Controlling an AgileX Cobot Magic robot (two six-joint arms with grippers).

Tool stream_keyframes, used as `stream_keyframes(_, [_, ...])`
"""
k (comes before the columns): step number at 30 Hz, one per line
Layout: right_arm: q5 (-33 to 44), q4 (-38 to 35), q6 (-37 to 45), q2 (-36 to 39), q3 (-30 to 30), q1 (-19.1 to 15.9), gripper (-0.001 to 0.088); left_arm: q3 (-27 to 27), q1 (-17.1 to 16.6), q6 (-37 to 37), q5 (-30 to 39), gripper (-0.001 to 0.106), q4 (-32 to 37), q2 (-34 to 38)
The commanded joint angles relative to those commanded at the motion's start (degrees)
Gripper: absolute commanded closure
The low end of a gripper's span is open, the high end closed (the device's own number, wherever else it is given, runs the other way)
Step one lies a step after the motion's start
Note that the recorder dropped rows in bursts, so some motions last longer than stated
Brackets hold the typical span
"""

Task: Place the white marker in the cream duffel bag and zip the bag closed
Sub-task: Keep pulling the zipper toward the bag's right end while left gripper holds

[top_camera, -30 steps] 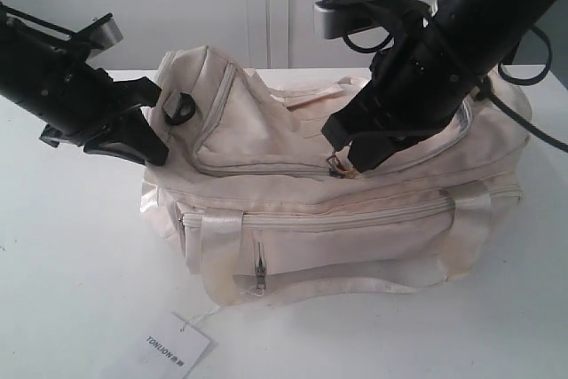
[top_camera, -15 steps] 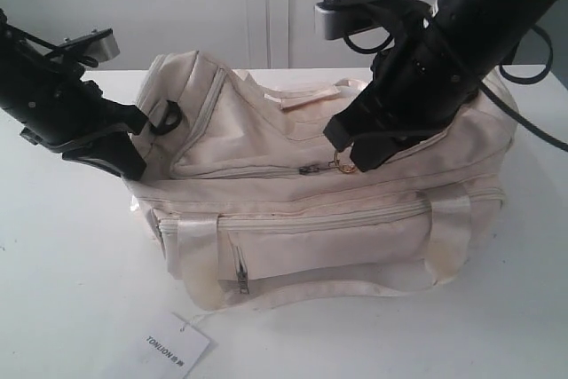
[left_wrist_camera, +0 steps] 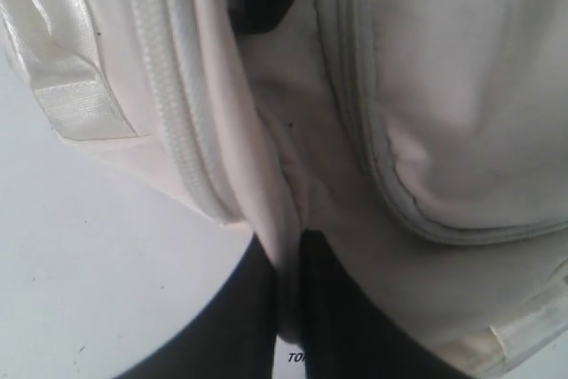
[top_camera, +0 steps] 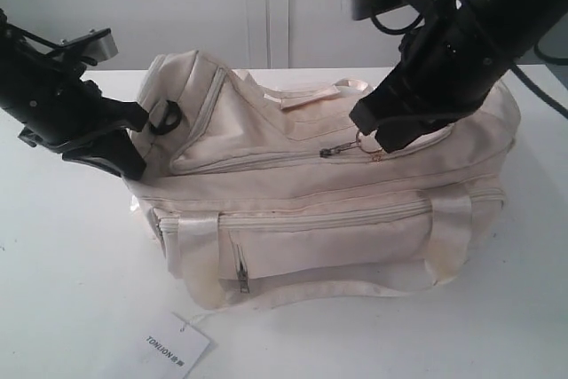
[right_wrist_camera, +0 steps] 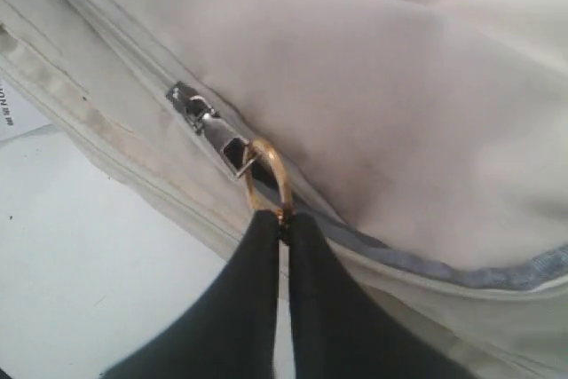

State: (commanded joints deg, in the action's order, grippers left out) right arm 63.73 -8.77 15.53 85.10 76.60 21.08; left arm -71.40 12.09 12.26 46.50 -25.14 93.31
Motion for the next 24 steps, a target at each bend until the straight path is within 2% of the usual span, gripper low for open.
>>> stream_keyframes(4, [0.00, 0.00, -0.10, 0.00, 0.00, -1.70, 0.0868, 0.00, 0.00, -0.35, -2.32, 0.105, 0.99, -1.27])
stream_keyframes(9, [0.00, 0.00, -0.10, 0.00, 0.00, -1.70, 0.0868, 0.00, 0.00, -3.75, -2.32, 0.105, 6.25, -1.30])
stream_keyframes(24, [0.00, 1.05, -0.23, 0.00, 0.00, -1.71, 0.0868, 0.00, 0.00, -3.28, -3.03, 0.105, 12.86, -1.30])
